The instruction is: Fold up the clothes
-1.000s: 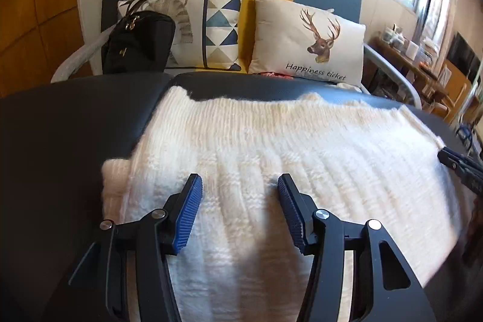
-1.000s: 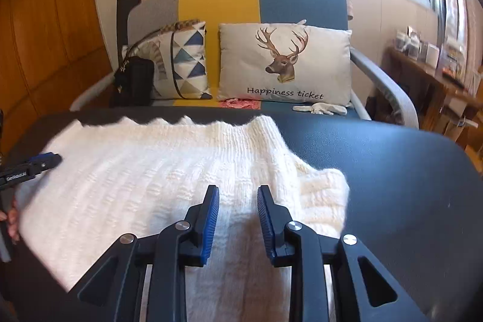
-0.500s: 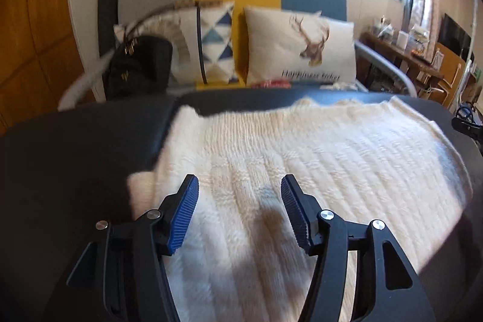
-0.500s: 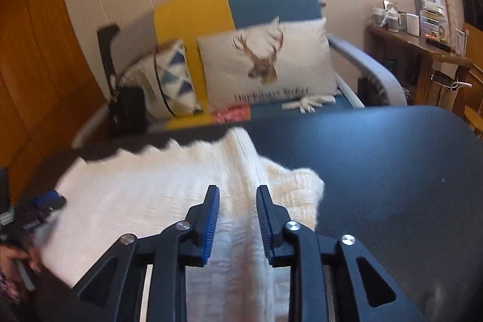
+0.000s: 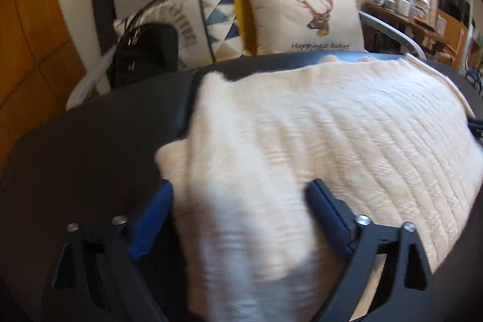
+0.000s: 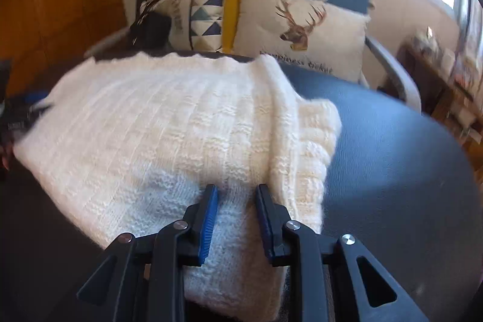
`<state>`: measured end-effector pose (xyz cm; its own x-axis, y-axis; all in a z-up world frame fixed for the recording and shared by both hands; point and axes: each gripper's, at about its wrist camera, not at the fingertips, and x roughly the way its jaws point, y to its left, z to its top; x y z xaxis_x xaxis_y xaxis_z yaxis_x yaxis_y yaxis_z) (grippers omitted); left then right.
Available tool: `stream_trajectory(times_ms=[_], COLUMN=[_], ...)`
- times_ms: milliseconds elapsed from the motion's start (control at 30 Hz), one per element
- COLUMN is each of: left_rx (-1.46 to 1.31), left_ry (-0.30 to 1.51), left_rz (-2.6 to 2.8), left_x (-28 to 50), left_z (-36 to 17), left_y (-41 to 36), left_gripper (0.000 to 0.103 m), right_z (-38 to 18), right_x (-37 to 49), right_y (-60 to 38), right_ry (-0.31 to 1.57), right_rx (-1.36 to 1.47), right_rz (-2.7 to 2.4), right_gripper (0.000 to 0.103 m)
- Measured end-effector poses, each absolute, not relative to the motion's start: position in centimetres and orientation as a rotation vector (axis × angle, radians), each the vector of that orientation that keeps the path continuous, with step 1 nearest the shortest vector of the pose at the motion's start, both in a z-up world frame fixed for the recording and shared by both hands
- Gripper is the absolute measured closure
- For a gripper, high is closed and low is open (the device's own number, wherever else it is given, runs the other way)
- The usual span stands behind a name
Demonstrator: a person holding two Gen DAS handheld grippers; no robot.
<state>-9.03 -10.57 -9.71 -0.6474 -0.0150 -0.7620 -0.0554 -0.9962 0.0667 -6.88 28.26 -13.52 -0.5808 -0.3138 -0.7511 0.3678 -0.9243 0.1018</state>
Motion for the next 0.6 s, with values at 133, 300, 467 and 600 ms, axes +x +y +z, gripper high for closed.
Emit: stream_trajectory(times_ms=[133, 300, 467, 600], left_rx=[-1.353, -1.068, -1.044, -1.063], left_ry=[-0.150, -0.175, 0.104, 0.414], left_rz=[2.877, 2.816, 2.579, 2.400], left_x=[-8.6, -7.3, -10.2, -12.2], left_z=[-8.0, -4.6, -4.5, -5.7], left_y=[-12.2, -6.2, 5.7, 15.1], left_gripper=[0.010, 0.010, 0.010, 0.010], right_z=[-11.3, -9.8, -12.1, -13.5], right_x=[-5.8, -3.4, -1.9, -2.2], right_y=[30.6, 35.5, 37.2, 37.3], right_ry=[-0.117, -0.427, -0.254, -0.112], right_rx=[1.111, 1.055, 1.159, 1.157], right_rz=[-2.505, -2.485, -2.289, -2.196], right_gripper=[0.078, 0.075, 0.075, 0.075])
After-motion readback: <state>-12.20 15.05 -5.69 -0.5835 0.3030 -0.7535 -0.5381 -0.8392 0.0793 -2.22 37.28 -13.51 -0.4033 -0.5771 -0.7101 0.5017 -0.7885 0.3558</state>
